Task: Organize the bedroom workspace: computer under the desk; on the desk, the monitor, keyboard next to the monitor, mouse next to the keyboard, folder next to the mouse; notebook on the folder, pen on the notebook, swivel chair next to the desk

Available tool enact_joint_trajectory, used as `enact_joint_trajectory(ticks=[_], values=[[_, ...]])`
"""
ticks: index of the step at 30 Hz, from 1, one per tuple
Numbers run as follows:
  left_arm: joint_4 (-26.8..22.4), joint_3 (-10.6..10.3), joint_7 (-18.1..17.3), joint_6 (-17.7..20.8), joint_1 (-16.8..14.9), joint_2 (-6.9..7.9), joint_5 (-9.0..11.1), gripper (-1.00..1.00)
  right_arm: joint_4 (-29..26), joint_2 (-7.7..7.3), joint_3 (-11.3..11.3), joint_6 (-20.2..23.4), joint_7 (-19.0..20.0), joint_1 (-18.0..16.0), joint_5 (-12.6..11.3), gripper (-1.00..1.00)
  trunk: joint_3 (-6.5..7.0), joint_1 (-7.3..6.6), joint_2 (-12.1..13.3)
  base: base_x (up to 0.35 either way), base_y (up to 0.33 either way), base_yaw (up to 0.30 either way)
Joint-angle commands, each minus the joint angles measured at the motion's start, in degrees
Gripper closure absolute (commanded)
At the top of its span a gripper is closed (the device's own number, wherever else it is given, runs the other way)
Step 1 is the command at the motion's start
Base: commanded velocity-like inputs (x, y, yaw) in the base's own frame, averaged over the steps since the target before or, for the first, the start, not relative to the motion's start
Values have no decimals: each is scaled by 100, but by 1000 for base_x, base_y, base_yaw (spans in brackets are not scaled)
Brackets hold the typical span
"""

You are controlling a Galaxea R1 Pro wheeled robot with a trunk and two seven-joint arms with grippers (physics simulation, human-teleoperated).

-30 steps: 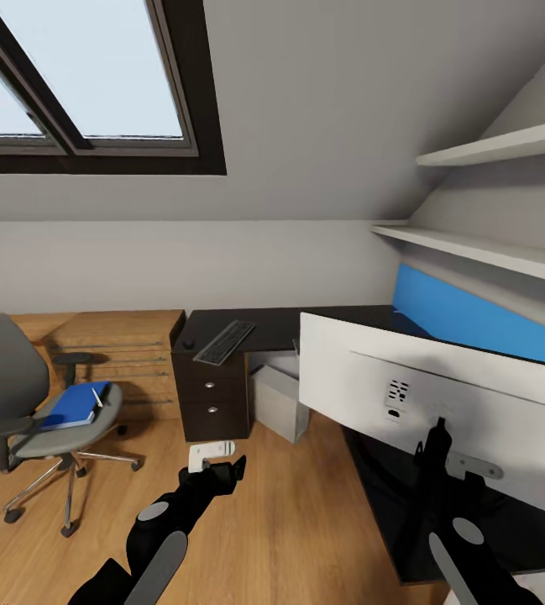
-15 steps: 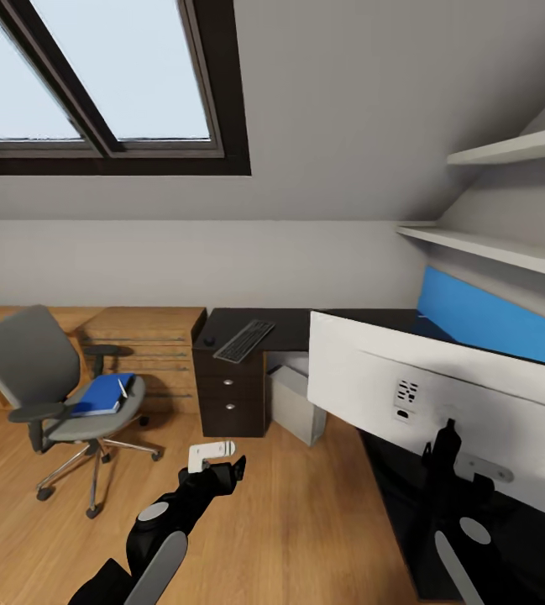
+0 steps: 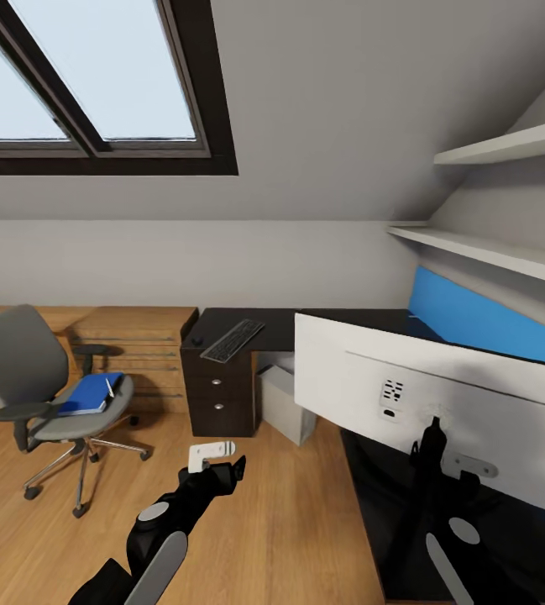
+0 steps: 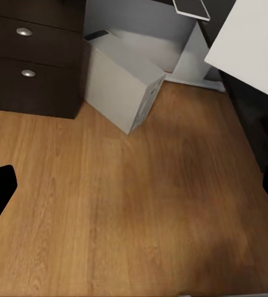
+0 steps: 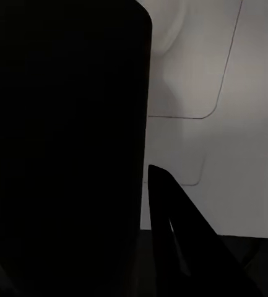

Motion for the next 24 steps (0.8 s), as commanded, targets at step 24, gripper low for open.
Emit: enact_joint_trajectory(ticks=[24], values=[[-1, -38, 180, 6, -7, 102, 50, -100, 164, 252, 21, -9, -49, -5, -38, -100, -9, 1, -6, 0, 0, 0]])
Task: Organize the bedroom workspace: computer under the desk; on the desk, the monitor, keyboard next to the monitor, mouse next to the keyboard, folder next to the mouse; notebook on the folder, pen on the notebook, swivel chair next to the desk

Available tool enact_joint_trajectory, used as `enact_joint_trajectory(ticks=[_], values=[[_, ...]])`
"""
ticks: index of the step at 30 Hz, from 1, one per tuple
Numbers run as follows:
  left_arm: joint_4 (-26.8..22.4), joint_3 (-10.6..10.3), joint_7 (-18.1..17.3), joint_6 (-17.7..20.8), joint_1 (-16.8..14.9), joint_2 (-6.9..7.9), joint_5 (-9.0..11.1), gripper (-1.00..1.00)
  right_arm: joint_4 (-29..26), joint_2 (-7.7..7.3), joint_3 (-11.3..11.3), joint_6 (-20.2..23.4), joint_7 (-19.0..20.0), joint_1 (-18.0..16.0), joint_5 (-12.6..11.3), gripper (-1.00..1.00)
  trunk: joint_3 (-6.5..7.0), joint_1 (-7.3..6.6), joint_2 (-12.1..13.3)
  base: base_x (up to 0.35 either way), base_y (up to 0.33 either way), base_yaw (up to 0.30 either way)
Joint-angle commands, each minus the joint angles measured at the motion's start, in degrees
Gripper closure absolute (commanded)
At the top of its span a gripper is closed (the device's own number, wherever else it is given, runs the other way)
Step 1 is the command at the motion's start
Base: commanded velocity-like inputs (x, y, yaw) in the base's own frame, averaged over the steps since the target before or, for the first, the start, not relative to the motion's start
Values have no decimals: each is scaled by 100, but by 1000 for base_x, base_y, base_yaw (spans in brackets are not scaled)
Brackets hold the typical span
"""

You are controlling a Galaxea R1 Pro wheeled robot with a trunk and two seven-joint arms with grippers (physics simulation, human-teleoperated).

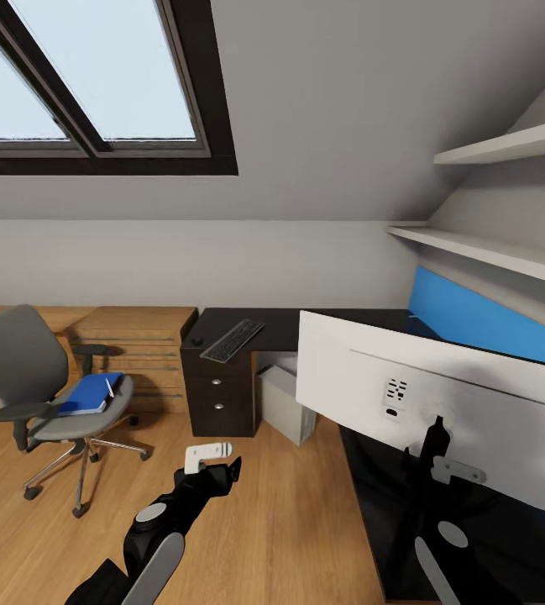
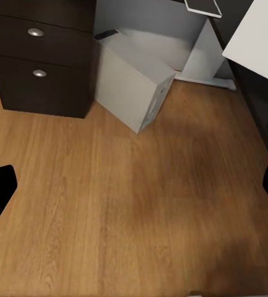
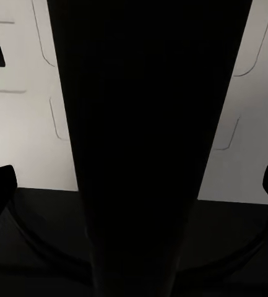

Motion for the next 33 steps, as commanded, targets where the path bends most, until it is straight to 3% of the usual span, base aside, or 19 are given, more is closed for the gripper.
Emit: enact_joint_trajectory(ticks=[1, 9, 33], values=[[-9, -14, 59, 5, -8, 5, 56, -100, -5, -8, 23, -10, -41, -5, -50, -100, -9, 1, -7, 0, 0, 0], [-11, -14, 59, 5, -8, 6, 58, -100, -5, -8, 22, -10, -41, -5, -49, -100, -9, 1, -7, -64, 0, 0], [-9, -14, 59, 5, -8, 6, 58, -100, 12, -8, 27, -10, -34, -5, -45, -100, -9, 1, -7, -218, -16, 0]])
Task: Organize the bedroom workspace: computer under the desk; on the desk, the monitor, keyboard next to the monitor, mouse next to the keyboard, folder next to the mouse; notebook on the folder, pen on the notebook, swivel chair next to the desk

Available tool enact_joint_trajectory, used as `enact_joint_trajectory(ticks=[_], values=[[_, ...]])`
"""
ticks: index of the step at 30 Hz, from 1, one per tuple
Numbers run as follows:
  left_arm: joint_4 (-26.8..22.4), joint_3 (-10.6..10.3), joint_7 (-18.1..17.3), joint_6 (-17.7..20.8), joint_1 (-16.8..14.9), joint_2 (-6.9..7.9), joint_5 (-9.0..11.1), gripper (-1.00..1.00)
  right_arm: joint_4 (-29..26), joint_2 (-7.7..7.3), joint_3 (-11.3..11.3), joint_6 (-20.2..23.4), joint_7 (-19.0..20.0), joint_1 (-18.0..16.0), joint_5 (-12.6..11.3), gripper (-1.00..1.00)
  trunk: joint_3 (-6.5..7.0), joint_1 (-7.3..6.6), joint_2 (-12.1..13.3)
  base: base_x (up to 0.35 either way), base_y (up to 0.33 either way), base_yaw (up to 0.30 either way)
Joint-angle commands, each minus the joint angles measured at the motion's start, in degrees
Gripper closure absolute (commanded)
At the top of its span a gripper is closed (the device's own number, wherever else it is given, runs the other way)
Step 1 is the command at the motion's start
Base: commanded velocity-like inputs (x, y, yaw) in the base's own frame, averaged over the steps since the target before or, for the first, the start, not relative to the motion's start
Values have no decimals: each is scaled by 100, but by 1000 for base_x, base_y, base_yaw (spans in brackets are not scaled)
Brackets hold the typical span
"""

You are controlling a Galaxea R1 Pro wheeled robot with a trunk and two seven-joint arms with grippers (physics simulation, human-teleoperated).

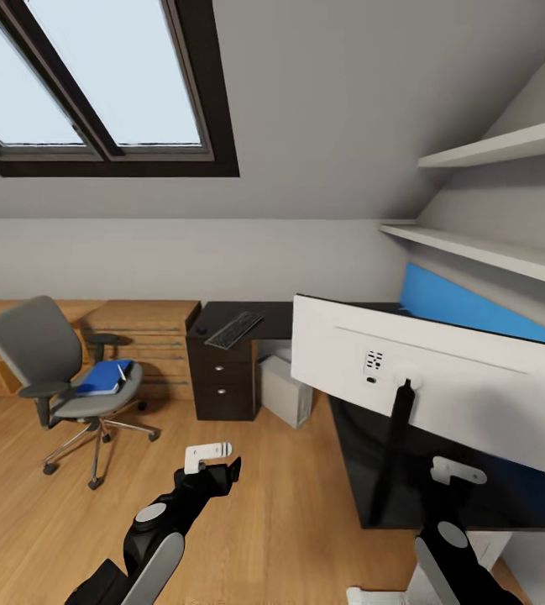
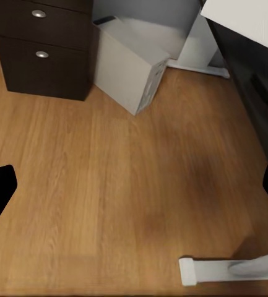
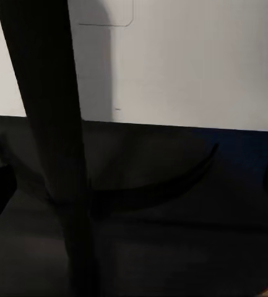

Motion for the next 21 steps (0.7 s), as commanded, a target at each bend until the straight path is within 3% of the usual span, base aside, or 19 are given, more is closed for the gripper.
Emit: enact_joint_trajectory(ticks=[1, 11, 21], values=[[-9, -14, 59, 6, -8, 6, 55, -100, -4, -8, 23, -10, -40, -6, -50, -100, -9, 0, -8, -182, -197, 0], [-9, -14, 59, 6, -8, 6, 55, -100, -4, -8, 20, -10, -39, -6, -52, -100, -9, 0, -8, -70, -295, 0], [-9, -14, 56, 1, -8, 6, 55, -100, -4, -8, 27, -2, -38, -6, -46, -100, -9, 0, -8, 97, -274, 0]])
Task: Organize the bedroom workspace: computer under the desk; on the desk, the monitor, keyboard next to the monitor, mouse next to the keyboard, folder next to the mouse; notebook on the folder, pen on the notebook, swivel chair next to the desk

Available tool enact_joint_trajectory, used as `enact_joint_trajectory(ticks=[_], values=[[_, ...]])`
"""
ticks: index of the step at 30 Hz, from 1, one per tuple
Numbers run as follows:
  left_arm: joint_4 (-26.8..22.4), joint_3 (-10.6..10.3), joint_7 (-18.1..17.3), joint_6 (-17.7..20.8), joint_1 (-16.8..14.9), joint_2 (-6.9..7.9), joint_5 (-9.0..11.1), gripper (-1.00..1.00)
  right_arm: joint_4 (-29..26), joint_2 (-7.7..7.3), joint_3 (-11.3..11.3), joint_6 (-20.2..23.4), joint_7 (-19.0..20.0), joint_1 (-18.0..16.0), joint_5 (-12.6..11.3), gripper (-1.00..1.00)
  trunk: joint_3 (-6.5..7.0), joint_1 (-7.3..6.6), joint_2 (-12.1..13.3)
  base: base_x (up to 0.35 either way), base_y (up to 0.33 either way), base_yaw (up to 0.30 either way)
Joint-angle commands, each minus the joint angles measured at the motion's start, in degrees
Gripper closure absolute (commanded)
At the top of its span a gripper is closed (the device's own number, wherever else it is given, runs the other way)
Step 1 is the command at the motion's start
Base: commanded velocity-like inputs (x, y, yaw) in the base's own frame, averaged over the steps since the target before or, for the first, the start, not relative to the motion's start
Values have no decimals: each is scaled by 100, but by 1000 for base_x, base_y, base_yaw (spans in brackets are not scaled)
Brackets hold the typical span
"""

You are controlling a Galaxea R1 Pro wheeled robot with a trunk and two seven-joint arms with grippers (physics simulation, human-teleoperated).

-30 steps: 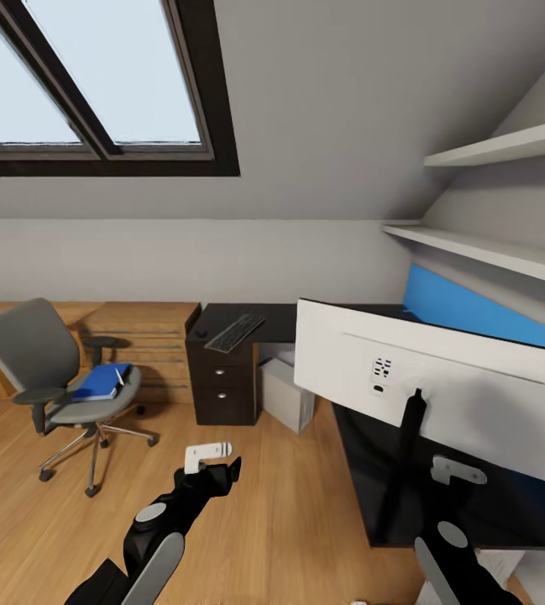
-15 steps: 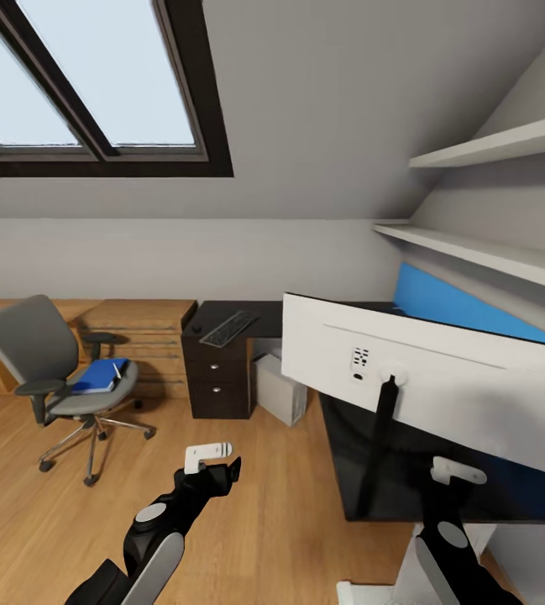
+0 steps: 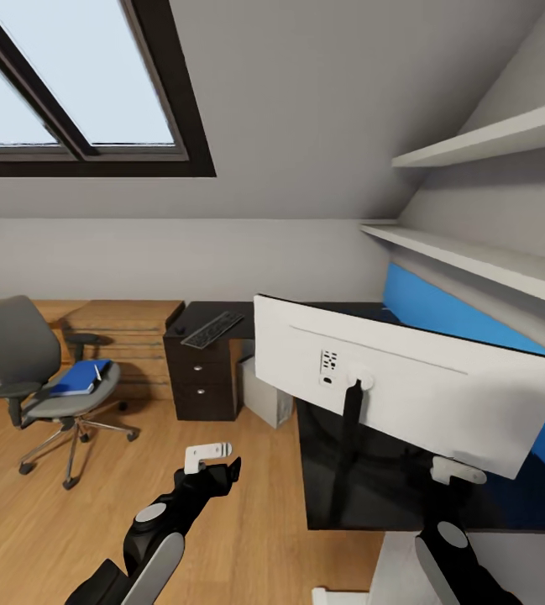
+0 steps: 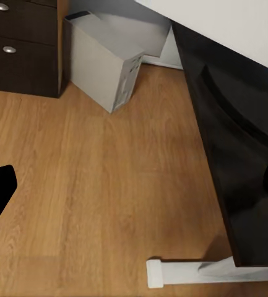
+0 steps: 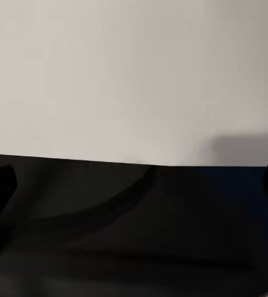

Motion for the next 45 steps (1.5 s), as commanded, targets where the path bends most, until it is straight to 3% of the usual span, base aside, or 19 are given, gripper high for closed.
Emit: enact_joint_trajectory(ticks=[1, 27, 45], values=[[-9, -14, 58, 7, -8, 5, 57, -100, -5, -10, 24, -9, -41, -5, -49, -100, -9, 2, -7, 54, -99, 0], [-9, -14, 60, 3, -8, 9, 50, -100, 1, -17, 25, -8, -34, -5, -50, -100, -9, 2, -7, 133, -126, 0], [-26, -6, 61, -5, -8, 30, 47, -100, 52, -25, 18, -8, -26, -5, -47, -100, -9, 2, -7, 153, -10, 0]])
